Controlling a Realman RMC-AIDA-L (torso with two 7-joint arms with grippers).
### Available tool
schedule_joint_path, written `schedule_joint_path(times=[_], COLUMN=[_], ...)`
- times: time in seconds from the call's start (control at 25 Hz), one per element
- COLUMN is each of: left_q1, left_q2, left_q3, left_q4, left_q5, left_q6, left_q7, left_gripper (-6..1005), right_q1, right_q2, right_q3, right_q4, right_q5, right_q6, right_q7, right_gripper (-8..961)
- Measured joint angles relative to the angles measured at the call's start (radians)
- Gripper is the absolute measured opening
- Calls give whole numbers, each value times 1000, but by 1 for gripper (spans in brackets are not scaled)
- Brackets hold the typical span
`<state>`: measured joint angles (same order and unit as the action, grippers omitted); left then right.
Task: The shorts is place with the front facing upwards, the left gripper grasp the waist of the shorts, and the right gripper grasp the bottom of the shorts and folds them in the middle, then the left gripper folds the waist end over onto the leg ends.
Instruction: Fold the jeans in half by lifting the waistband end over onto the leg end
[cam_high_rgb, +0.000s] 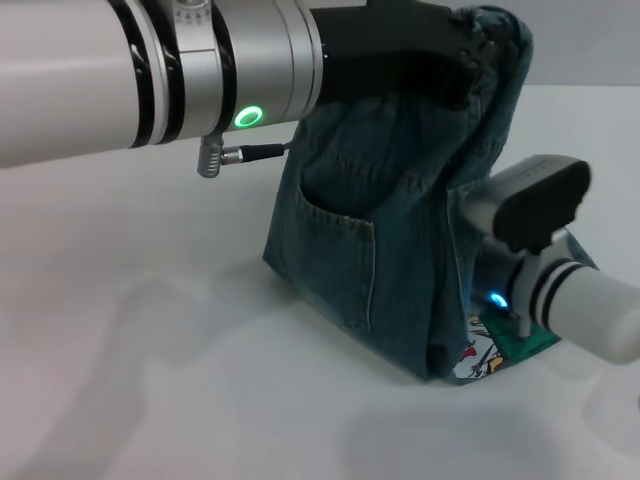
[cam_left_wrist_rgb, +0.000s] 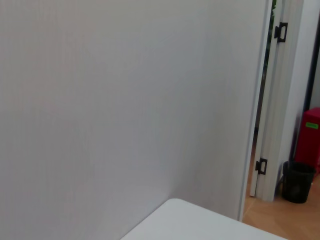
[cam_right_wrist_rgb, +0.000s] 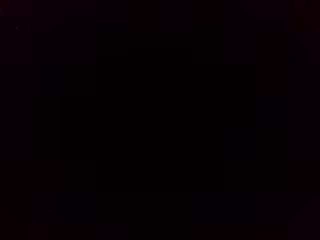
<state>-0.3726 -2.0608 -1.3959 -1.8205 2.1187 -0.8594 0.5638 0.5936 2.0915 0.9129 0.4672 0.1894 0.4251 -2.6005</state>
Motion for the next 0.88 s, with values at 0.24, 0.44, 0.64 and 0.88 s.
schedule_joint_path(times=[0.24,0.44,0.64,0.88], left_q1=[5,12,16,17], left_q2=[-1,-1,0,-2], left_q3=[3,16,45,83], left_q4=[30,59,71,97], left_q5=[-61,-100,-102,-109], left_q6=[0,9,43,88], left_q7=[42,64,76,90], left_gripper=[70,73,76,79], right_q1=[-52,-141,-220,-328], right_q2=[-5,-9,-11,-11], right_q3=[95,250,379,519], right_q4=[-5,-7,-10,-46], right_q5=[-4,-6,-7,-32], right_q6=[48,153,235,360], right_q7=[-70,-222,-265,-280], right_gripper=[0,0,0,0])
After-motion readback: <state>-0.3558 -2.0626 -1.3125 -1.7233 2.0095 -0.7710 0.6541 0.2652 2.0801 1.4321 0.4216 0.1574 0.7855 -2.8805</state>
